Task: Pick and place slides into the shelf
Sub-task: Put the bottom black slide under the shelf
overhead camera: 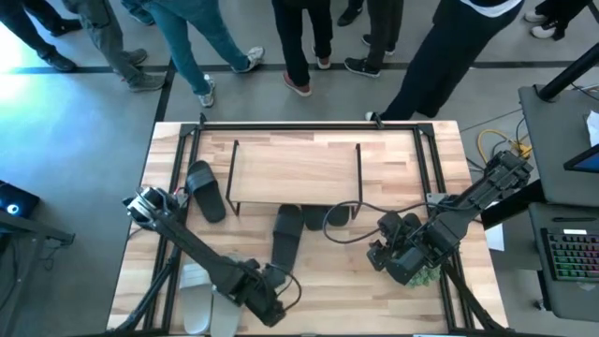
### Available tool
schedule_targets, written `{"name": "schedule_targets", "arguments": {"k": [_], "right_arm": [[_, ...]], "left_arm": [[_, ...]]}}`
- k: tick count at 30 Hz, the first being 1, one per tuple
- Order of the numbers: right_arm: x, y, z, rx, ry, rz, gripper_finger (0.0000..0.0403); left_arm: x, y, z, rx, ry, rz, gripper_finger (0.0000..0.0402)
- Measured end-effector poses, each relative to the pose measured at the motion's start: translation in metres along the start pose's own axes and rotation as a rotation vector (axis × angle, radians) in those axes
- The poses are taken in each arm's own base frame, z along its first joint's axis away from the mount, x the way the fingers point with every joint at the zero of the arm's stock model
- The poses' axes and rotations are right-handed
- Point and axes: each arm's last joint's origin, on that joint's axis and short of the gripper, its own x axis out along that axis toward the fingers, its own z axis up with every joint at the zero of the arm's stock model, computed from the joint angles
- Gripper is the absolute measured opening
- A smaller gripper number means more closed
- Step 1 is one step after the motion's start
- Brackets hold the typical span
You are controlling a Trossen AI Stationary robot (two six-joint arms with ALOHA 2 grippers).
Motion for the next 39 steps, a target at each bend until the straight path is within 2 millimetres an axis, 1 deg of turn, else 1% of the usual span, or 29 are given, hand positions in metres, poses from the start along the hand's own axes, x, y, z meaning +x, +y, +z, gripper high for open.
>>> {"name": "schedule_targets", "arguments": {"k": [3,5,12,14,18,24,29,30,32,34,37,38,39], "right_arm": [[0.000,0.000,0.000,-0.001,-0.002,-0.002,0.0238],[0.000,0.000,0.000,0.001,-0.006,-0.003,0.0238],[0.000,0.000,0.001,0.002,-0.023,-0.002,0.0238],[0.000,0.000,0.001,0.002,-0.025,-0.003,0.0238],[0.000,-0.001,0.001,0.000,-0.027,-0.007,0.0238],[0.000,-0.001,0.001,-0.006,-0.027,-0.012,0.0237],[0.000,-0.003,0.001,-0.013,-0.027,-0.031,0.0237],[0.000,-0.003,0.001,-0.013,-0.027,-0.032,0.0237],[0.000,-0.003,0.000,-0.012,-0.020,-0.031,0.0237],[0.000,-0.003,-0.001,-0.015,-0.003,-0.029,0.0237],[-0.001,-0.003,-0.004,-0.022,0.003,-0.023,0.0237],[-0.002,-0.003,-0.006,-0.021,0.004,-0.022,0.0237],[-0.002,-0.003,-0.006,-0.020,0.005,-0.022,0.0237]], "left_arm": [[0.017,0.006,-0.003,-0.064,-0.024,0.068,0.0001],[0.027,0.007,-0.002,-0.103,-0.059,0.090,0.0001],[0.052,0.010,0.014,-0.138,-0.098,0.102,0.0000],[0.056,0.013,0.019,-0.121,-0.118,0.122,0.0000],[0.059,0.018,0.035,-0.098,-0.136,0.122,0.0000],[0.062,0.019,0.060,-0.082,-0.185,0.060,0.0000],[0.062,0.025,0.070,-0.049,-0.197,0.086,0.0000],[0.062,0.025,0.071,-0.038,-0.201,0.090,0.0000],[0.054,0.023,0.073,-0.021,-0.208,0.078,0.0000],[0.034,0.015,0.071,-0.007,-0.221,0.026,0.0000],[0.000,0.010,0.056,0.030,-0.220,0.012,0.0000],[-0.008,0.012,0.048,0.035,-0.203,0.030,0.0000],[-0.010,0.014,0.041,0.027,-0.179,0.055,0.0000]]}}
